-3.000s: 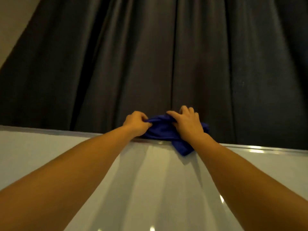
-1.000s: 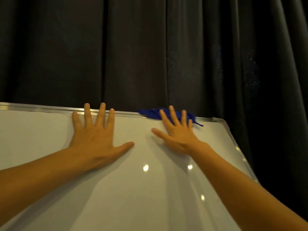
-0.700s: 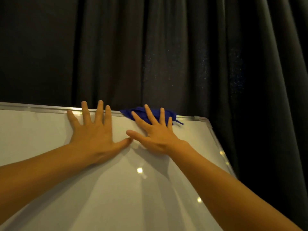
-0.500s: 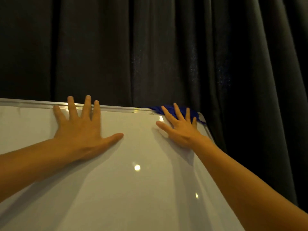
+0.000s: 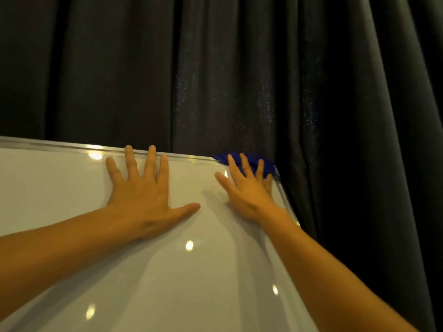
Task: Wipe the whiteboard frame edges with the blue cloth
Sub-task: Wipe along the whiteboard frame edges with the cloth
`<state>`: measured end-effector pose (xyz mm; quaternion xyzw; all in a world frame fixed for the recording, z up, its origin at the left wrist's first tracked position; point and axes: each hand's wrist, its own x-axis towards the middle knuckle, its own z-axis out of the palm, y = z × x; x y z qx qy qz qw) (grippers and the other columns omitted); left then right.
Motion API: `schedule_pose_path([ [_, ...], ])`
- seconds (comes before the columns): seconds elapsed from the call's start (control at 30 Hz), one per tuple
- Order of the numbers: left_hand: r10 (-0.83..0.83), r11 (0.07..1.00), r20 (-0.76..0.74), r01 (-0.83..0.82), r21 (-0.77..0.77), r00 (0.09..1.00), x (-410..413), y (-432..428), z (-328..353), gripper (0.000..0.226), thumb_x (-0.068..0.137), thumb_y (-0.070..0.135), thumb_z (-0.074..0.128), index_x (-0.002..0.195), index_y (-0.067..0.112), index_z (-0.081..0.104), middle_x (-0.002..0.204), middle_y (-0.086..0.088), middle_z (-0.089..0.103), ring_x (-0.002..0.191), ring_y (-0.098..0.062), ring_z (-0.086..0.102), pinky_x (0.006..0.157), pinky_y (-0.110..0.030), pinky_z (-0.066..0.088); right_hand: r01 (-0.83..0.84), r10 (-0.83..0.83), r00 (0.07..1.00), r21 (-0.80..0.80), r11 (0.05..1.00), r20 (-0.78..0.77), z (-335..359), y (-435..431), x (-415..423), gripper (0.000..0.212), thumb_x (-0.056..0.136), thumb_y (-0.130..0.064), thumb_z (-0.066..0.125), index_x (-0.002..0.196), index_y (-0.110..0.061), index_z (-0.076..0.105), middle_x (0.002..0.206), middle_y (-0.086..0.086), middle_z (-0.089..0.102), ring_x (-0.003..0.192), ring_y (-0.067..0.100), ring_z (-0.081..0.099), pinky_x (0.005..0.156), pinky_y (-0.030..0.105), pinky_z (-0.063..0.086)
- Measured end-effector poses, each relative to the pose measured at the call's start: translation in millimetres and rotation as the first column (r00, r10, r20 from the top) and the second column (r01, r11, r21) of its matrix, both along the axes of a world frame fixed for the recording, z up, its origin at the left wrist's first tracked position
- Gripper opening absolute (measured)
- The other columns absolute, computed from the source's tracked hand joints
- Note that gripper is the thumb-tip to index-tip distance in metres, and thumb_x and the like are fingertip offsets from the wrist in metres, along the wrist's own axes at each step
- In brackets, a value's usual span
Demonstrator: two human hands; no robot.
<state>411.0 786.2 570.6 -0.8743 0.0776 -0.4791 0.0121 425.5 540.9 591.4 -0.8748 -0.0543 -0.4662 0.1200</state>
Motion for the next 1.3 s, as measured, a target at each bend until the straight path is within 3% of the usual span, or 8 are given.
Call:
schedule_pose_path([
  [0.13,0.088,0.996,-0.031,-0.089,-0.026,0.996,2.2,-4.3,4.0,0.130,0.043,0.099,-0.013,0.144,0.019,-0.034,0.158,-0.012,-0.031,0.143,-0.048,-0.025,0.112,-0.072,-0.006,-0.171,0.173,0.985,-0.132,0.976,0.005,-13.2,55.5,5.6,0.095,0.070,-0.093,0.007,0.150,-0.042,-0.003,0.159,-0.018,-0.017,0.142,0.022,-0.030,0.112,0.048,-0.021],
  [0.23,0.090,0.996,-0.043,-0.091,-0.014,0.995,1.1,-1.7,4.8,0.132,0.044,0.099,-0.012,0.147,0.018,-0.029,0.159,-0.012,-0.031,0.143,-0.048,-0.024,0.112,-0.072,-0.005,-0.088,0.102,0.994,-0.235,0.968,0.045,-5.8,32.6,2.1,0.095,0.074,-0.090,0.007,0.152,-0.038,-0.005,0.160,-0.016,-0.017,0.144,0.020,-0.026,0.114,0.044,-0.016],
  [0.37,0.011,1.000,-0.042,-0.012,-0.005,0.999,-1.4,0.8,4.1,0.130,0.047,0.098,-0.012,0.148,0.018,-0.028,0.158,-0.011,-0.033,0.142,-0.047,-0.027,0.112,-0.072,-0.008,0.088,-0.084,0.996,-0.164,0.983,0.030,-5.2,-23.4,-9.8,0.098,0.073,-0.088,-0.001,0.153,-0.033,-0.005,0.161,-0.012,-0.014,0.146,0.018,-0.021,0.114,0.040,-0.015],
  [0.53,0.017,1.000,-0.041,-0.017,0.011,0.999,-4.1,-2.9,3.9,0.131,0.043,0.096,-0.016,0.146,0.017,-0.030,0.157,-0.012,-0.034,0.141,-0.048,-0.030,0.111,-0.073,-0.007,0.059,-0.060,0.998,-0.077,0.995,-0.011,6.7,-32.0,-8.5,0.092,0.079,-0.083,0.003,0.153,-0.030,-0.002,0.162,-0.010,-0.009,0.147,0.017,-0.016,0.114,0.036,-0.012],
  [0.67,0.020,1.000,-0.041,-0.020,0.012,0.999,-3.8,-2.1,4.1,0.126,0.041,0.096,-0.018,0.139,0.018,-0.038,0.156,-0.012,-0.036,0.141,-0.048,-0.030,0.112,-0.073,-0.007,0.038,-0.039,0.999,0.083,0.996,0.014,30.4,-48.8,-10.6,0.059,0.103,-0.046,0.025,0.154,-0.018,0.016,0.163,0.004,0.010,0.149,0.027,0.003,0.118,0.039,0.007],
  [0.87,0.036,0.999,-0.044,-0.035,0.018,0.998,-7.7,-2.9,6.4,0.131,0.043,0.097,-0.020,0.145,0.015,-0.032,0.156,-0.012,-0.037,0.141,-0.049,-0.029,0.111,-0.073,-0.007,-0.131,0.094,0.976,0.186,0.974,0.196,-1.4,-56.8,-21.9,0.041,0.102,-0.009,0.040,0.143,-0.011,0.043,0.152,0.014,0.037,0.145,0.030,0.025,0.113,0.023,0.016],
  [1.1,-0.078,0.989,-0.040,0.082,0.125,0.996,-9.1,-74.0,-3.2,0.135,0.045,0.099,-0.014,0.151,0.015,-0.019,0.159,-0.011,-0.030,0.143,-0.050,-0.023,0.111,-0.070,-0.008,-0.249,0.197,0.959,0.270,0.930,0.205,-71.3,-59.8,-53.3,0.039,0.101,-0.011,0.046,0.139,-0.016,0.050,0.149,0.009,0.043,0.143,0.022,0.027,0.107,0.011,0.017],
  [1.3,-0.140,0.968,-0.039,0.145,0.203,0.989,-4.8,-123.1,-19.3,0.123,0.054,0.095,-0.010,0.152,0.020,-0.017,0.163,-0.007,-0.021,0.143,-0.050,-0.021,0.105,-0.077,-0.008,-0.256,0.189,0.925,0.173,0.951,0.329,-83.3,-65.7,-73.5,0.038,0.094,-0.033,0.051,0.130,-0.026,0.058,0.145,0.000,0.048,0.130,0.019,0.046,0.108,0.032,0.038],
])
